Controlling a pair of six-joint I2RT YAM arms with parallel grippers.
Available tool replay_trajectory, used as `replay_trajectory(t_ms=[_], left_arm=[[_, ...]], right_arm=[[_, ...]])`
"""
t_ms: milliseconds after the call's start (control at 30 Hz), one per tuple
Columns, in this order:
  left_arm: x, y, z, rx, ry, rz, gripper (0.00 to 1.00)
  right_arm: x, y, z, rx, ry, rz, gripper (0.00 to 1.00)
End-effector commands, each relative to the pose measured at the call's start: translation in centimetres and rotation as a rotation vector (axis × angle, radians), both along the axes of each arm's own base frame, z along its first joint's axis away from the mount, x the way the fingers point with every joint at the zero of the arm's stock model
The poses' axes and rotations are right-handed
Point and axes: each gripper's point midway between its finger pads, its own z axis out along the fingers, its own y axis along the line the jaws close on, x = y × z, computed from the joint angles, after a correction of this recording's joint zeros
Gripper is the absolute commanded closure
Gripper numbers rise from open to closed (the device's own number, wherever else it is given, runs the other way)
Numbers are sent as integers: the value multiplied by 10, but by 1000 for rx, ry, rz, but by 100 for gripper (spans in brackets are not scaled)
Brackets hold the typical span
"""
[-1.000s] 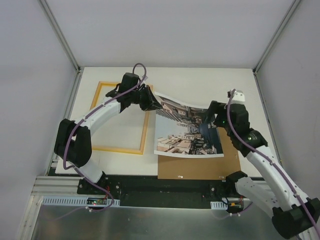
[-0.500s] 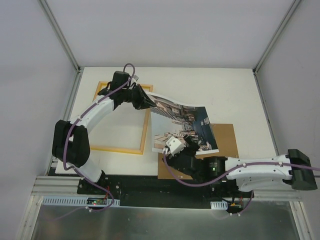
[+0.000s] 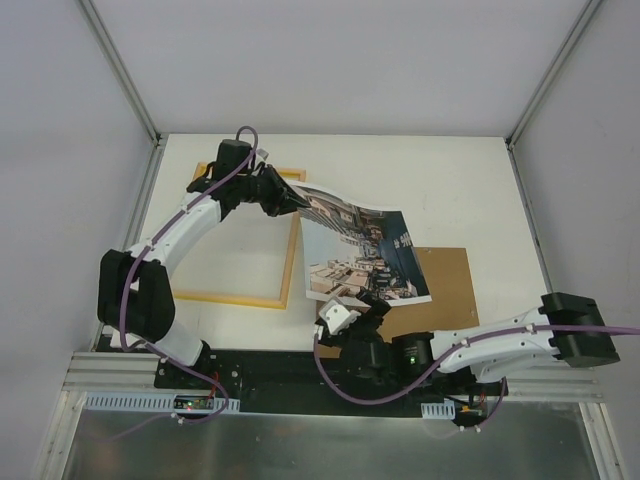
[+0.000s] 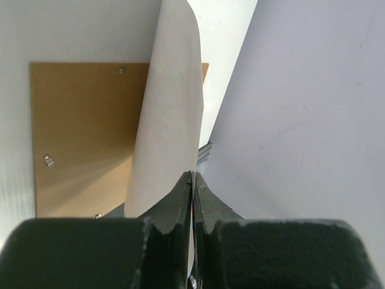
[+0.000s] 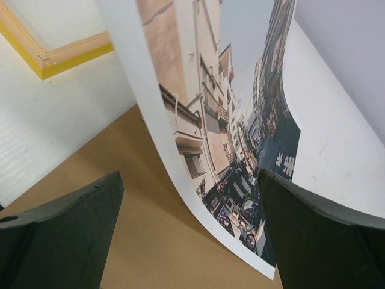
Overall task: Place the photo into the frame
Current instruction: Pass from the left arm to the right
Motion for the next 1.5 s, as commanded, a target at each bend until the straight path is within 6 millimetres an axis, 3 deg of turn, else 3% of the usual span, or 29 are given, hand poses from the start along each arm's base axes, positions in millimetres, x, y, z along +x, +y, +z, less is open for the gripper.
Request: replay_trajectory(t_ms=[0,267,433,667,1000,1167,1467], left_arm=[[-3,7,21,-26,-6,50,100],[-7,7,27,-42,-3,49,100],[-11,6,30,-57,2,36,100],[-12,7,35,-69,-2,34,100],[-11,6,51,-109,-19,-3,100],[-11,6,61,-120,-46,-19,89],[-10,7,74,-122,-102,-27,80]], right_arm=[[5,1,7,18,-102,-69,4],[24,2,4,-23,-212,-188,4],[44,-11,6,49,-214,-276,4],[50,-2,13,197,-196,-315,4],[50,11,49,499,-154,-342,4],[48,21,71,726,-118,-353,4],[48,21,96,837,-100,-359,4]])
